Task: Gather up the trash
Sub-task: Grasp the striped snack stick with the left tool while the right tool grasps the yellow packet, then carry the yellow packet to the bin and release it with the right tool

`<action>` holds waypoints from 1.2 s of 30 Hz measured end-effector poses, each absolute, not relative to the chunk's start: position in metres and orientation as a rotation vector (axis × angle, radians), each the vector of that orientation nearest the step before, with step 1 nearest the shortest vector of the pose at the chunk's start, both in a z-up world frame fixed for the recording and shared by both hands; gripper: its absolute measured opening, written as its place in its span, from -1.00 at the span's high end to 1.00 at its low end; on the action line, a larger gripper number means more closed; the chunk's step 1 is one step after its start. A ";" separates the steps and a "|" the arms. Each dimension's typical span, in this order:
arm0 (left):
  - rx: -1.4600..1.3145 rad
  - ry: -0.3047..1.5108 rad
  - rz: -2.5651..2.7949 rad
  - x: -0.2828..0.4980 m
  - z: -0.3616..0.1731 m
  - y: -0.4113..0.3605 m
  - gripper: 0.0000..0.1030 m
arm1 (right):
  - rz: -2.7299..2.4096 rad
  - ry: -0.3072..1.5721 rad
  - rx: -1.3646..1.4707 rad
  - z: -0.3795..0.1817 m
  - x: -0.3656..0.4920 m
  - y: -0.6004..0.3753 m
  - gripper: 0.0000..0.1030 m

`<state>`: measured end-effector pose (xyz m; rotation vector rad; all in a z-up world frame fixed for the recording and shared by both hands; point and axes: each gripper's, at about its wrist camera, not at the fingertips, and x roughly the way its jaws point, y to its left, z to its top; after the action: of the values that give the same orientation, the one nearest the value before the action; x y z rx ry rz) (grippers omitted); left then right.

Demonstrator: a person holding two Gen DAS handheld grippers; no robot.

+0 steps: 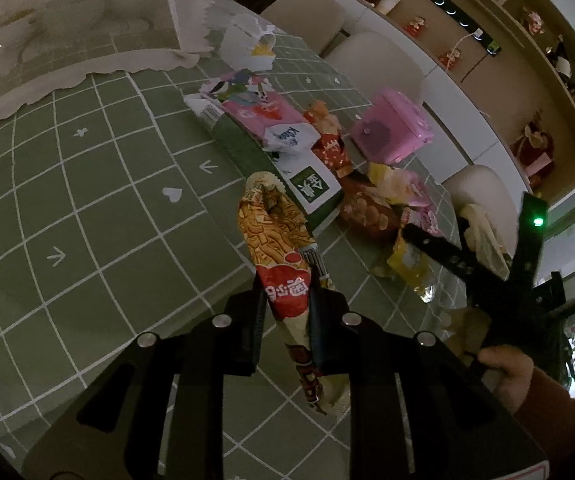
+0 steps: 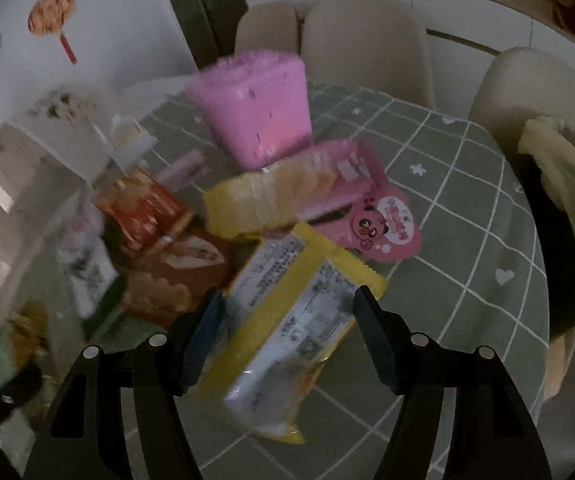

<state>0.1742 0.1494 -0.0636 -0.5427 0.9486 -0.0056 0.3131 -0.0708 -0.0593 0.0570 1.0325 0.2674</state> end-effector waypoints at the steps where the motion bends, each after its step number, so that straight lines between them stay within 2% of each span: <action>1: -0.543 0.950 -0.004 0.174 -0.064 0.150 0.67 | 0.265 1.046 0.055 -0.063 0.315 -0.073 -0.25; 3: -0.545 0.952 0.000 0.174 -0.064 0.151 0.67 | 0.281 1.070 0.081 -0.064 0.316 -0.083 -0.23; 5: -0.546 0.954 0.001 0.174 -0.064 0.152 0.67 | 0.307 1.104 0.081 -0.064 0.316 -0.092 -0.01; 6: -0.546 0.955 0.001 0.174 -0.065 0.152 0.67 | 0.326 1.111 0.080 -0.063 0.313 -0.098 0.28; 10: -0.543 0.957 -0.007 0.175 -0.062 0.147 0.67 | 0.383 1.101 0.061 -0.050 0.297 -0.117 0.53; 20: -0.472 0.875 -0.086 0.170 -0.017 0.107 0.67 | 0.465 0.922 0.009 0.023 0.247 -0.143 0.59; 36: -0.296 0.694 -0.240 0.213 0.069 0.011 0.67 | 0.386 0.775 -0.033 0.085 0.233 -0.228 0.59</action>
<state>0.2133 0.0109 0.0694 -0.2956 0.6938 -0.2399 0.2325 -0.2279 0.0849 -0.0326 0.7746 0.3856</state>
